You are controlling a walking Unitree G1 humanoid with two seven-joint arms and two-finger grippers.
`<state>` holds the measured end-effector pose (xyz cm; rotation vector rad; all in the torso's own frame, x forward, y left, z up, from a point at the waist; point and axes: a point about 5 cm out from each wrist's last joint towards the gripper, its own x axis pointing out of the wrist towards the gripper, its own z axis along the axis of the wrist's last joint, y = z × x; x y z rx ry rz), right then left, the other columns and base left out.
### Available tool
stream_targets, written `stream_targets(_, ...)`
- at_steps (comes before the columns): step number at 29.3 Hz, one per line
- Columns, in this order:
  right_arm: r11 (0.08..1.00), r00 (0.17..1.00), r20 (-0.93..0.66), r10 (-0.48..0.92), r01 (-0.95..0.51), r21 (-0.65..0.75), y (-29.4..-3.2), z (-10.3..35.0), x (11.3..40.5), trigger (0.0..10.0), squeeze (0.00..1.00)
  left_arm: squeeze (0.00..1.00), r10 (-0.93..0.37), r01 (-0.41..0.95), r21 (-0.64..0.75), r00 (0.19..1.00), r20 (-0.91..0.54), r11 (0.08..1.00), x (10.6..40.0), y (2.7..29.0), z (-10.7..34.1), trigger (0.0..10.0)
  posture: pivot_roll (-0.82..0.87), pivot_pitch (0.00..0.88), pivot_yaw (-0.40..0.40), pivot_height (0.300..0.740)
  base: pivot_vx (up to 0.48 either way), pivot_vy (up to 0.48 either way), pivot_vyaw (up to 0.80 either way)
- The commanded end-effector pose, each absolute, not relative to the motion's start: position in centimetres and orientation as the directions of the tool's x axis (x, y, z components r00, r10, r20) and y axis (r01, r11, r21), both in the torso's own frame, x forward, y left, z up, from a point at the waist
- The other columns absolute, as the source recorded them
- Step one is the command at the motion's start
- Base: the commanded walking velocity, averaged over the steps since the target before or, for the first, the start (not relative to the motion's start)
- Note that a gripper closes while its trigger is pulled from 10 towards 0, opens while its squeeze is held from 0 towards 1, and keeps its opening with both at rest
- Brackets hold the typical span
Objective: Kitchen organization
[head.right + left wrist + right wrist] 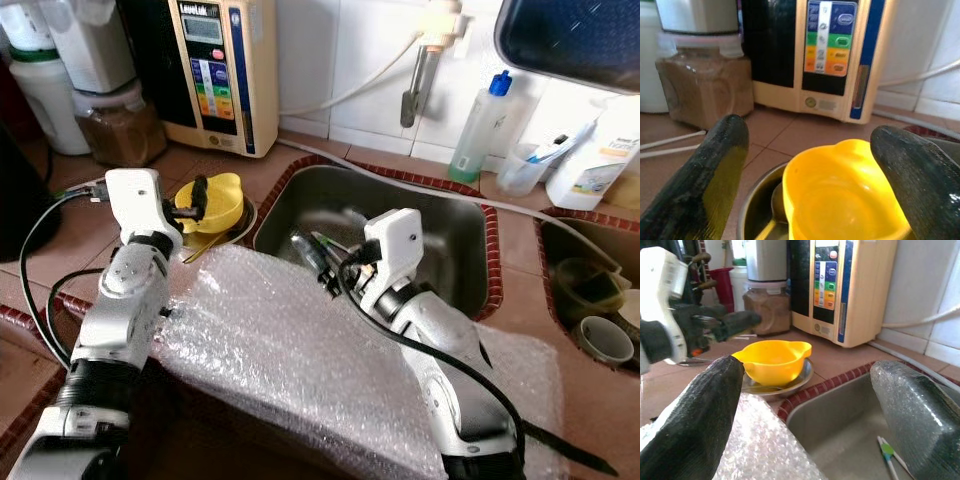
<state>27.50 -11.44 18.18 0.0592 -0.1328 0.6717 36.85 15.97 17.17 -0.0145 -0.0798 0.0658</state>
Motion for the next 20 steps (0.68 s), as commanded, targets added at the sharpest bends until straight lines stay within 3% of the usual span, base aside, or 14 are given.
stream_targets(1, 0.768, 0.758, 0.164, 0.632, -0.640, -0.005, -11.2, 18.9, 27.1, 10.0, 0.00, 0.00, 0.078, -0.077, -0.024, 0.996, 0.046, 0.997, 37.3, 16.2, 17.0, 10.0, -0.04, 0.000, 0.008, 0.740, 0.000, 0.000, 0.00)
stream_targets(11, 0.723, 0.714, 0.146, 0.684, -0.691, -0.009, -10.5, 18.9, 26.2, 10.0, 0.00, 0.00, 0.097, -0.116, -0.105, 0.981, -0.167, 0.988, 38.9, 16.8, 15.5, 10.0, -0.04, 0.000, 0.034, 0.740, 0.000, 0.000, 0.00)
stream_targets(20, 0.727, 0.720, 0.139, 0.680, -0.686, -0.010, -10.1, 18.5, 26.0, 10.0, 0.00, 0.00, 0.084, -0.099, -0.079, 0.980, -0.182, 0.992, 39.5, 17.0, 15.8, 10.0, -0.03, 0.000, 0.046, 0.740, 0.000, 0.000, 0.00)
